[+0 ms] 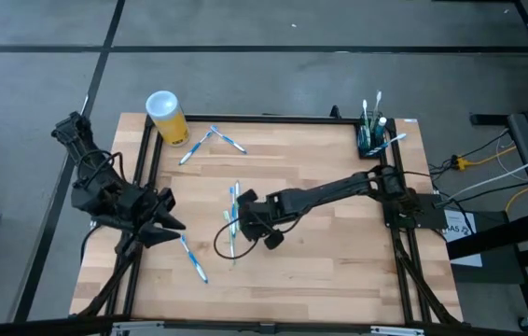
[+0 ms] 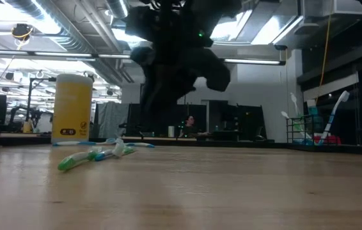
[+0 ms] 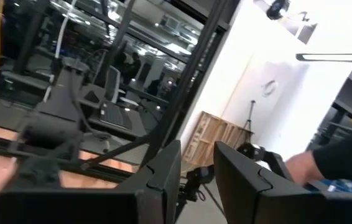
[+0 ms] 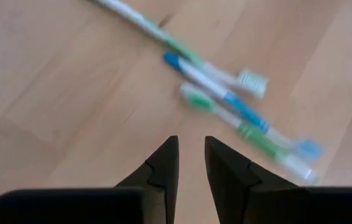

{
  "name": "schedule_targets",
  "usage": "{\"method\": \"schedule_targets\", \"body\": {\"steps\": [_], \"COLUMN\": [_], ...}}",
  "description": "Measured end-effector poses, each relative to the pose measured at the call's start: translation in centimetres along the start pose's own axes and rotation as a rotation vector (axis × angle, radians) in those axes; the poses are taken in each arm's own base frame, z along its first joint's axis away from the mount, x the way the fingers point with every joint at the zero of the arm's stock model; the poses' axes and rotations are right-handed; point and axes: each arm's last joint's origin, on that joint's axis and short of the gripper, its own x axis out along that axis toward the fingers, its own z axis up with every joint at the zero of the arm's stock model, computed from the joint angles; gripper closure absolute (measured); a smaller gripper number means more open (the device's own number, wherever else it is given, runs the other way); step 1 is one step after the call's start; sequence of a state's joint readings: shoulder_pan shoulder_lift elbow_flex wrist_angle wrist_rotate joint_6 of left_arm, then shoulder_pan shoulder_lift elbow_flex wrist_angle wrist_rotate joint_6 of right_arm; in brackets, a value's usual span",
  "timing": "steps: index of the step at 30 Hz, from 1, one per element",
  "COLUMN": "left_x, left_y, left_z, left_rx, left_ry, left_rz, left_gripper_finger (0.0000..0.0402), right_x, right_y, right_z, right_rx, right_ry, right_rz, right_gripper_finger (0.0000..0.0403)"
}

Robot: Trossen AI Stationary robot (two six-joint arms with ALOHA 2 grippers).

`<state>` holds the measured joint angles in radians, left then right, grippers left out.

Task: Pick & Place toothbrushing station
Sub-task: Put the green toothbrush into the mesh organizer

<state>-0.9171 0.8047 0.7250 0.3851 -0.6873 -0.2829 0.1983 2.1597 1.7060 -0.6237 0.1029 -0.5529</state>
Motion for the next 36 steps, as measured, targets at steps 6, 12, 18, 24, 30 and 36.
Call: {"method": "schedule_targets", "body": {"steps": [6, 12, 18, 24, 30, 36], "left_x": [-0.3, -0.5, -0.5, -0.5, -0.5, -0.5], "left_y": [-0.4, -0.6, -0.6, -0.6, -0.5, -0.5], "left_z": [0.1, 0.4, 0.5, 0.6, 0.6, 0.6], "left_rx": [-0.023, -0.015, -0.019, -0.041, -0.058, -0.069], "left_ry": [-0.006, -0.026, -0.036, -0.043, -0.048, -0.053], "left_rz": [-0.027, -0.043, -0.028, -0.02, 0.001, 0.018], "left_gripper_finger": [0.0311, 0.0311, 0.0311, 0.0311, 0.0311, 0.0311], "right_x": [0.0, 1.2, 3.9, 4.7, 6.2, 6.9], "right_y": [-0.6, -1.4, -2.0, -1.9, -2.2, -2.4], "right_z": [0.6, -1.1, -1.4, -1.6, -2.3, -2.8], "right_rx": [-0.248, -0.376, -0.397, -0.436, -0.449, -0.445], "right_ry": [-0.13, -0.134, -0.205, -0.217, -0.224, -0.213], "right_rz": [0.021, 0.032, 0.005, 0.021, 0.029, 0.034], "right_gripper_finger": [0.0323, 0.0323, 0.0323, 0.0323, 0.0323, 0.0323]}}
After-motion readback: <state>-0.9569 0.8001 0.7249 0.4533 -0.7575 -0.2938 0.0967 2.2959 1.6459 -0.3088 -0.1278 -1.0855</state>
